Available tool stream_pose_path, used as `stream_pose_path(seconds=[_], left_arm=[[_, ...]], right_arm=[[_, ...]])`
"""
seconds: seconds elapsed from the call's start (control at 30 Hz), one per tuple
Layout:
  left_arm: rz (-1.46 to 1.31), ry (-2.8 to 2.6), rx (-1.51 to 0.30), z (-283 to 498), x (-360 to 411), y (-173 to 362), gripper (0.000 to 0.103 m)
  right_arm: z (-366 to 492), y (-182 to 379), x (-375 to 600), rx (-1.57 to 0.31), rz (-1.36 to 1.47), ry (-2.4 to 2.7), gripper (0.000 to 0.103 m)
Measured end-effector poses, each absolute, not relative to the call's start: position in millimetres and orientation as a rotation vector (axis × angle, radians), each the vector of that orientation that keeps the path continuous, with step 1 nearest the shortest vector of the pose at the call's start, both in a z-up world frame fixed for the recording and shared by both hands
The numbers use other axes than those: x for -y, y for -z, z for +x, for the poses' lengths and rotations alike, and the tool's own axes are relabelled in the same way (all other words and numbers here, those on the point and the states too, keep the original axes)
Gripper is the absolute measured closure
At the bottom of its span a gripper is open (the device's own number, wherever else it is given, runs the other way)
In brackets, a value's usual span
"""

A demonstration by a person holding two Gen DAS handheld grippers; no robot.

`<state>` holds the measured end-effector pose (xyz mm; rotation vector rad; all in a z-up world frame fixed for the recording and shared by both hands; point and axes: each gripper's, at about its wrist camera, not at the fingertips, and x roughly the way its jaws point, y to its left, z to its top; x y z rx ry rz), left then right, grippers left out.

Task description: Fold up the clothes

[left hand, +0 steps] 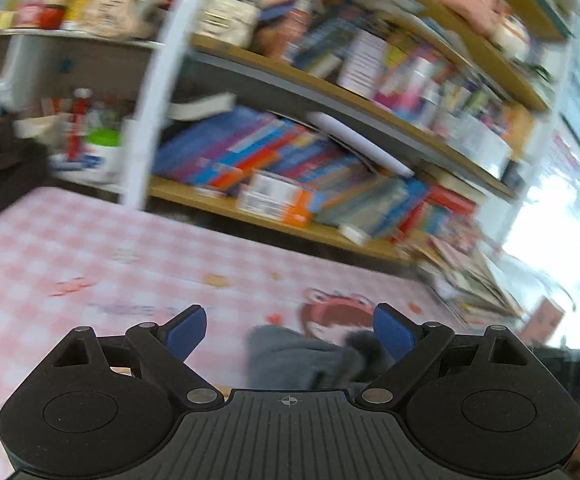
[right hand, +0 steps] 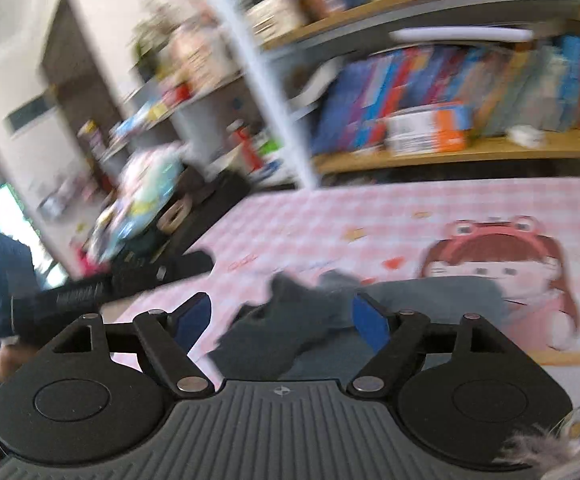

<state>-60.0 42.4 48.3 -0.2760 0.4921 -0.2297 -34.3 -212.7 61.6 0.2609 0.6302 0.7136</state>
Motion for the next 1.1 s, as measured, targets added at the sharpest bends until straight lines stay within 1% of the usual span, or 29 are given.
stream_pose_path(seconds=[0.1, 0.27, 0.43, 0.53, 0.6, 0.67, 0.7, 0.73, 0.8, 0.83, 0.9, 1.0, 1.07, 1.1], left_arm=[[-0.243, 0.317, -0.507, -48.5, -27.0, -46.1, 0.011], [-0.158, 0.377, -0.590, -41.9, -7.0, -33.2, 0.011], [-0.120, 0.378, -0.632, -38.9, 0.6, -25.7, 0.013], [-0.110, 0.388, -0.611, -38.0, 3.0, -27.5, 0.014], [-0.111, 0.388, -0.630, -33.6, 3.9, -24.1, 0.015], [-0.139, 0.368, -0.674, -27.5, -0.4, -18.4, 0.025], [-0.165, 0.352, -0.695, -25.5, -4.8, -15.2, 0.043], [-0.191, 0.341, -0.713, -23.9, -9.1, -12.5, 0.065], [-0.257, 0.353, -0.710, -25.9, -18.9, -11.9, 0.080], [-0.298, 0.375, -0.669, -31.5, -25.2, -15.8, 0.084], [-0.393, 0.417, -0.590, -41.9, -39.2, -22.8, 0.088], [-0.634, 0.434, -0.523, -51.0, -71.2, -23.5, 0.087], [-0.765, 0.283, -0.624, -46.7, -92.8, -1.6, 0.086], [-0.798, 0.206, -0.725, -43.1, -99.4, 14.8, 0.087]], right_arm=[[-32.0, -55.3, 235.9, -0.653, 0.319, -0.577, 0.024], [-20.8, -26.2, 264.2, -0.778, 0.406, -0.365, 0.024], [-9.9, 1.5, 267.2, -0.885, 0.443, -0.306, 0.025], [-7.2, 7.2, 262.9, -0.922, 0.434, -0.295, 0.025], [-6.7, 7.6, 260.4, -0.931, 0.426, -0.303, 0.025], [-6.8, 7.8, 256.7, -0.934, 0.412, -0.316, 0.025], [-6.9, 7.9, 254.9, -0.936, 0.406, -0.320, 0.025], [-7.0, 8.0, 253.3, -0.939, 0.400, -0.324, 0.025], [-7.1, 8.5, 250.5, -0.946, 0.391, -0.329, 0.025], [-6.9, 9.2, 249.6, -0.949, 0.392, -0.329, 0.025], [-6.8, 9.5, 247.9, -0.953, 0.394, -0.330, 0.025], [-7.0, 9.0, 244.7, -0.953, 0.391, -0.338, 0.025], [-6.1, 10.2, 243.2, -0.962, 0.386, -0.334, 0.025], [-5.3, 11.1, 242.9, -0.968, 0.387, -0.333, 0.025]])
